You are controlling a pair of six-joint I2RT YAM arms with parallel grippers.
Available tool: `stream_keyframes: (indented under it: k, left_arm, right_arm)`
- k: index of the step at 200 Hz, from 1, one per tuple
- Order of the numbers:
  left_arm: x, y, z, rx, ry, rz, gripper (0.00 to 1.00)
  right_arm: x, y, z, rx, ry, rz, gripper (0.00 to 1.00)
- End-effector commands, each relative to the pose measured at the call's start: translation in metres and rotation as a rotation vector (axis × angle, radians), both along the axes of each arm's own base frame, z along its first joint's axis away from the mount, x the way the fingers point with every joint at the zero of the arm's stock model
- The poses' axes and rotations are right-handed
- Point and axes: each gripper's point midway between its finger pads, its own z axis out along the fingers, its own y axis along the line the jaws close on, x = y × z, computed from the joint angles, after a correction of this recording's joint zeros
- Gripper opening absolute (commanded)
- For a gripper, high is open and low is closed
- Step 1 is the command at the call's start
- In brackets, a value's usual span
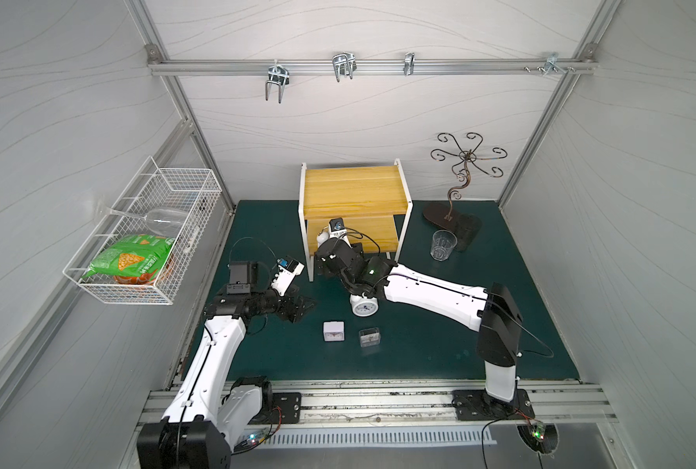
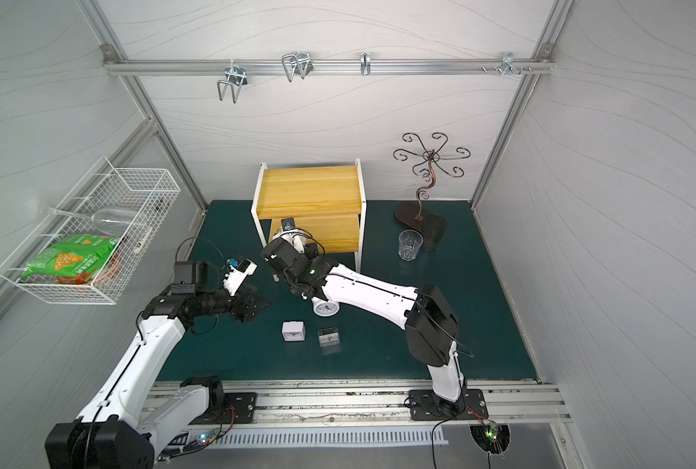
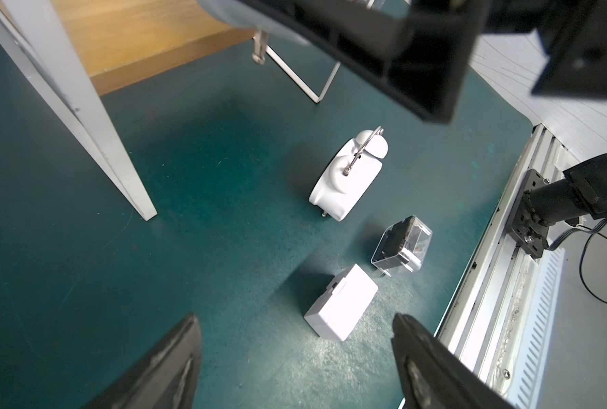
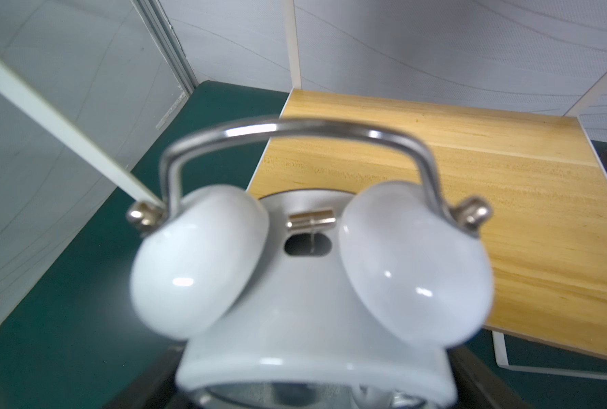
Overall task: Place the alarm clocks on the shelf by style
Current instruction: Place the alarm on the shelf.
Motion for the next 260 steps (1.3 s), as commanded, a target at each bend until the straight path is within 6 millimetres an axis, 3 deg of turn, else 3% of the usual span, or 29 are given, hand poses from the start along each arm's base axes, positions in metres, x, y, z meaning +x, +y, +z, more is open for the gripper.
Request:
stream_keyframes:
  k: [1, 80, 260]
  left_arm:
    - [0.006, 0.0, 0.019, -0.011, -0.065, -0.003, 0.87]
    - [0.003, 0.001, 0.016, -0.016, -0.055, -0.002, 0.87]
    - [0.0, 0.001, 0.013, -0.025, -0.039, -0.005, 0.86]
  right_arm:
    - [0.015, 0.008, 0.023, 0.059, -0.073, -0.03, 0.74]
    - [0.028, 0.018, 0.018, 0.075, -0.123, -0.053, 0.73]
    - [0.055, 0.013, 0.003, 0.119, -0.17, -0.175, 0.71]
